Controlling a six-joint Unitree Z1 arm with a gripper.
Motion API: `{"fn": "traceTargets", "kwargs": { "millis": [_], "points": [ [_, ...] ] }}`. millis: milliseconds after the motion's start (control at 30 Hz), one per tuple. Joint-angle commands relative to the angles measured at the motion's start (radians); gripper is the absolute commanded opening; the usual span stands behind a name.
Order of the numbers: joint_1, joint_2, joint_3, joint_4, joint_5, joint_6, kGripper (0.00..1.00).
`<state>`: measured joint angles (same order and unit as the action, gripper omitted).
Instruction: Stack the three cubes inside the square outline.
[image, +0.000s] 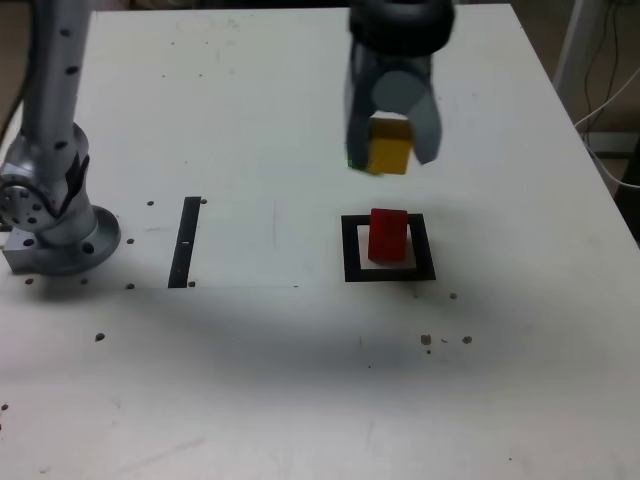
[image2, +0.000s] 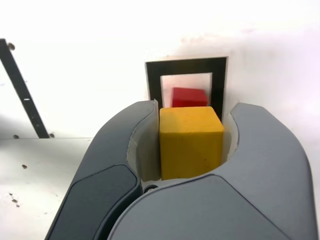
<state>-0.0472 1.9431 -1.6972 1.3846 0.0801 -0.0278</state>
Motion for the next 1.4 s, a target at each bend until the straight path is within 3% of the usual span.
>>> {"fn": "traceTargets", "kwargs": {
  "millis": [0,200,467,1367],
  "points": [
    [-0.004,-0.027,0.053,-0.038,-0.007,-0.003,0.29],
    [-0.010,-0.073,0.165,-0.139,-0.028,0.000,0.29],
    [-0.019,-0.070,0.219,-0.208,-0.024,0.004,0.29],
    [-0.051,0.008,0.206,-0.266,-0.036,0.003,0.29]
  ]
}}
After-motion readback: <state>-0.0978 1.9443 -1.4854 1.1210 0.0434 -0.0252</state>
